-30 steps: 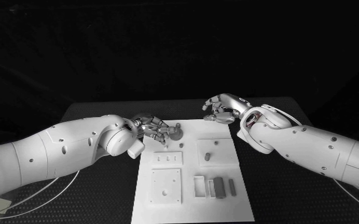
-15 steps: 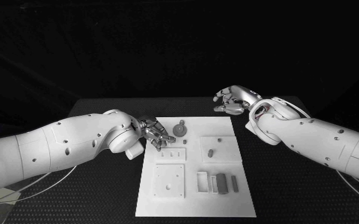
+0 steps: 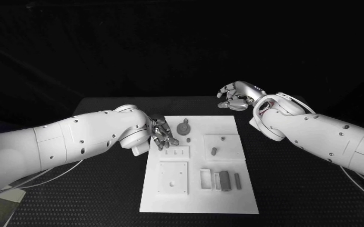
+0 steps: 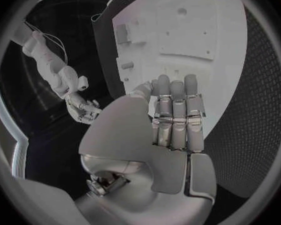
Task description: Assemble the parts on the task board
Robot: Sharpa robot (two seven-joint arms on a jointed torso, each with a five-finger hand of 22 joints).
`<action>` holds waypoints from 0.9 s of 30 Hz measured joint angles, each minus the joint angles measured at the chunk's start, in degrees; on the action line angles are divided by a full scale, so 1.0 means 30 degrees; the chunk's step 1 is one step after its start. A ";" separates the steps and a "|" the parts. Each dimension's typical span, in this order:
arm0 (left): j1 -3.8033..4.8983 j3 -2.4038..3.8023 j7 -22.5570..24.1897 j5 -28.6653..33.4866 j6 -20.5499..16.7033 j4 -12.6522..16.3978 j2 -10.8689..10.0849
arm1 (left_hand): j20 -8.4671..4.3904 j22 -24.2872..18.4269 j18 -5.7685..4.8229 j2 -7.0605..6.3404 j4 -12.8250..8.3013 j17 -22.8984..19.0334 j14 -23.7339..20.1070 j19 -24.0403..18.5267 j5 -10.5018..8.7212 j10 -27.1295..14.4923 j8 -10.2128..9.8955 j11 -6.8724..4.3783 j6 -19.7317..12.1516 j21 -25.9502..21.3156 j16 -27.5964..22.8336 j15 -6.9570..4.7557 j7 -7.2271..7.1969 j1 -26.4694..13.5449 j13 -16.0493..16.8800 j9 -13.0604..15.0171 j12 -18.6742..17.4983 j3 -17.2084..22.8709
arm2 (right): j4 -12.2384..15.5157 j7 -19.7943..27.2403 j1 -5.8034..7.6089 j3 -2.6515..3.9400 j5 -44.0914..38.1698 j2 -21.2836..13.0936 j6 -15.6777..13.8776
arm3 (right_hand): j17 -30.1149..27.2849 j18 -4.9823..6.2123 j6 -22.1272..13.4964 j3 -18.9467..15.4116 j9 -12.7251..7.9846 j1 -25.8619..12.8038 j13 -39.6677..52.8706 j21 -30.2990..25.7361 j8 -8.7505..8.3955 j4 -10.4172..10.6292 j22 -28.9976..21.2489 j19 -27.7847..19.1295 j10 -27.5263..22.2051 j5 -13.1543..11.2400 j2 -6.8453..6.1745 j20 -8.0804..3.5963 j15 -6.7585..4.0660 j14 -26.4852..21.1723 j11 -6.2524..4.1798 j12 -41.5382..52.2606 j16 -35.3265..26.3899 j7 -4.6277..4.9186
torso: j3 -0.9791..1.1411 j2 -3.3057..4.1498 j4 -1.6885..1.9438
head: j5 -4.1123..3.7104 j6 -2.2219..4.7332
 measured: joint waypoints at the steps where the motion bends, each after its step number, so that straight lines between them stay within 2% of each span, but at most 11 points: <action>1: 0.0002 -0.0025 -0.0086 -0.0156 0.0042 -0.0078 0.0091 | -0.0028 0.0046 -0.0003 0.0016 -0.0002 -0.0018 0.0004 0.0028 0.0000 0.0002 0.0005 -0.0001 0.0000 0.0000 0.0045 -0.0004 0.0000 -0.0072 0.0035 0.0001 0.0000 0.0002 | -0.0010 0.0000 0.0000 0.0000 0.0003 0.0001 0.0014 | 0.0000 -0.0002 0.0001 0.0000 -0.0016 0.0000 0.0000 0.0000 0.0000 0.0000 0.0000 -0.0022 0.0000 0.0000 0.0000 0.0023 0.0000 0.0000 0.0000 -0.0001 0.0000 -0.0001 | 0.0002 -0.0024 -0.0009 | 0.0013 -0.0018; 8: 0.0005 -0.0297 -0.0615 -0.1086 0.0448 -0.0573 0.0485 | -0.0132 0.0627 -0.0003 0.0236 -0.0811 -0.0241 0.0104 0.0136 -0.0002 0.0207 0.0154 -0.0146 0.0032 0.0297 0.0825 -0.0103 -0.0032 -0.1248 0.0454 0.0008 0.0598 0.0742 | -0.0048 0.0000 0.0000 0.0000 0.0020 0.0067 0.0122 | 0.0000 -0.0003 0.0018 0.0000 -0.0016 0.0173 0.0000 0.0000 0.0000 0.0000 0.0000 -0.0023 0.0000 0.0000 0.0026 0.0024 0.0000 0.0000 -0.0001 -0.0002 0.0000 -0.0018 | 0.0081 -0.0163 -0.0016 | 0.0079 -0.0192; 9: 0.0006 -0.0329 -0.0708 -0.1185 0.0589 -0.0567 0.0505 | -0.0132 0.0716 -0.0002 0.0287 -0.1064 -0.0284 0.0105 0.0135 -0.0001 0.0207 0.0164 -0.0146 0.0033 0.0297 0.0927 -0.0103 -0.0033 -0.1592 0.0511 0.0031 0.0671 0.0825 | -0.0041 0.0000 0.0000 0.0000 0.0022 0.0070 0.0138 | 0.0000 -0.0003 0.0020 0.0000 -0.0016 0.0173 0.0001 0.0000 0.0000 0.0000 0.0000 -0.0023 0.0001 0.0000 0.0026 0.0025 0.0000 0.0000 0.0000 -0.0001 0.0001 -0.0020 | 0.0104 -0.0183 -0.0015 | 0.0090 -0.0214; 10: 0.0006 -0.0346 -0.0778 -0.1256 0.0722 -0.0550 0.0512 | -0.0133 0.0853 -0.0003 0.0419 -0.1668 -0.0377 0.0105 0.0136 -0.0036 0.0201 0.0175 -0.0153 0.0034 0.0297 0.1111 -0.0104 -0.0033 -0.2172 0.0599 0.0400 0.0784 0.1099 | -0.0036 0.0000 0.0000 0.0000 0.0024 0.0070 0.0148 | 0.0000 -0.0002 0.0022 0.0000 -0.0016 0.0173 0.0001 0.0000 0.0000 0.0000 0.0000 -0.0024 0.0001 0.0000 0.0026 0.0025 0.0000 0.0000 -0.0001 -0.0002 0.0000 -0.0022 | 0.0117 -0.0194 -0.0016 | 0.0101 -0.0234; 11: 0.0006 -0.0354 -0.0847 -0.1320 0.0871 -0.0529 0.0514 | -0.0132 0.1026 -0.0003 0.0543 -0.2471 -0.0560 0.0094 0.0136 -0.0171 0.0167 0.0223 -0.0188 0.0034 0.0297 0.1321 -0.0115 -0.0034 -0.3230 0.0674 0.0688 0.0909 0.1493 | -0.0031 0.0000 0.0000 0.0000 0.0025 0.0071 0.0160 | 0.0000 -0.0003 0.0025 0.0000 -0.0016 0.0173 0.0000 0.0000 0.0000 0.0000 0.0000 -0.0024 -0.0005 0.0000 0.0026 0.0025 0.0000 0.0000 0.0005 -0.0002 0.0000 -0.0025 | 0.0130 -0.0207 -0.0016 | 0.0110 -0.0256; 12: 0.0006 -0.0356 -0.0932 -0.1406 0.1076 -0.0508 0.0518 | -0.0132 0.1172 -0.0004 0.0737 -0.3524 -0.0743 0.0046 0.0135 -0.0263 0.0132 0.0384 -0.0223 0.0036 0.0297 0.1516 -0.0163 -0.0036 -0.4483 0.0729 0.2738 0.1013 0.2182 | -0.0027 0.0000 0.0000 0.0000 0.0026 0.0075 0.0176 | 0.0000 -0.0003 0.0028 0.0000 -0.0015 0.0173 0.0000 0.0000 0.0000 0.0000 -0.0001 -0.0024 -0.0037 0.0000 0.0026 0.0026 0.0035 -0.0035 0.0038 -0.0002 0.0001 -0.0028 | 0.0141 -0.0218 -0.0016 | 0.0112 -0.0273; 14: 0.0006 -0.0363 -0.1053 -0.1548 0.1346 -0.0508 0.0546 | -0.0156 0.1579 -0.0003 0.1394 -0.7340 -0.1427 -0.0110 0.0401 -0.0338 0.0112 0.0955 -0.0236 0.0175 0.0297 0.2108 -0.0242 -0.0174 -0.9417 0.0742 0.6030 0.1269 0.5212 | -0.0018 0.0000 0.0000 0.0000 0.0029 0.0080 0.0200 | 0.0000 -0.0003 0.0031 0.0000 -0.0016 0.0173 0.0001 0.0000 0.0000 0.0000 0.0000 -0.0026 -0.0068 0.0000 0.0026 0.0028 0.0065 -0.0066 0.0070 -0.0002 0.0001 -0.0031 | 0.0150 -0.0231 -0.0015 | 0.0112 -0.0302; 15: 0.0006 -0.0364 -0.1110 -0.1620 0.1465 -0.0515 0.0572 | -0.0176 0.1713 -0.0003 0.1565 -0.8650 -0.1618 -0.0111 0.0568 -0.0338 0.0098 0.1107 -0.0252 0.0185 0.0297 0.2315 -0.0243 -0.0183 -1.0774 0.0735 0.6620 0.1372 0.6485 | -0.0014 0.0000 0.0000 0.0000 0.0030 0.0080 0.0211 | 0.0000 -0.0003 0.0032 0.0000 -0.0016 0.0173 -0.0010 0.0000 0.0000 0.0000 0.0000 -0.0026 -0.0068 0.0000 0.0026 0.0028 0.0065 -0.0066 0.0069 -0.0002 0.0000 -0.0032 | 0.0159 -0.0234 -0.0013 | 0.0093 -0.0324; 17: 0.0007 -0.0379 -0.1215 -0.1781 0.1683 -0.0570 0.0668 | -0.0241 0.1891 -0.0002 0.1687 -0.9719 -0.1855 -0.0111 0.0655 -0.0342 0.0099 0.1183 -0.0253 0.0277 0.0297 0.2561 -0.0243 -0.0195 -1.1956 0.0714 0.7027 0.1422 0.7613 | -0.0001 -0.0002 -0.0001 0.0000 0.0032 0.0076 0.0233 | 0.0000 -0.0003 0.0033 0.0000 -0.0015 0.0173 -0.0017 0.0000 0.0000 0.0000 -0.0001 -0.0026 -0.0068 0.0000 0.0026 0.0029 0.0066 -0.0066 0.0069 -0.0002 0.0001 -0.0034 | 0.0163 -0.0236 -0.0009 | 0.0066 -0.0350; 22: 0.0005 -0.0486 -0.1348 -0.2085 0.1934 -0.0748 0.0954 | -0.0332 0.2046 -0.0004 0.1742 -0.9941 -0.1955 -0.0110 0.0747 -0.0408 0.0164 0.1193 -0.0318 0.0375 0.0444 0.2743 -0.0242 -0.0235 -1.2394 0.0715 0.7170 0.1592 0.8064 | 0.0072 -0.0008 -0.0002 0.0000 0.0036 0.0065 0.0273 | 0.0000 -0.0003 0.0038 -0.0001 -0.0026 0.0172 -0.0017 0.0000 0.0000 0.0001 0.0000 -0.0027 -0.0068 0.0000 0.0026 0.0030 0.0065 -0.0066 0.0069 -0.0002 0.0001 -0.0037 | 0.0163 -0.0238 0.0011 | 0.0031 -0.0372; 27: 0.0002 -0.0488 -0.1364 -0.2331 0.1942 -0.0886 0.1084 | -0.0332 0.2072 -0.0004 0.1694 -1.0007 -0.1981 -0.0110 0.0747 -0.0410 0.0165 0.1193 -0.0318 0.0411 0.0444 0.2742 -0.0242 -0.0268 -1.2491 0.0715 0.7180 0.1592 0.8130 | 0.0124 -0.0010 -0.0002 0.0000 0.0038 0.0075 0.0297 | 0.0000 -0.0003 0.0047 -0.0001 -0.0032 0.0173 -0.0017 0.0000 0.0000 0.0001 0.0000 -0.0028 -0.0067 0.0000 0.0026 0.0031 0.0066 -0.0066 0.0069 -0.0003 0.0001 -0.0046 | 0.0154 -0.0238 0.0009 | -0.0011 -0.0379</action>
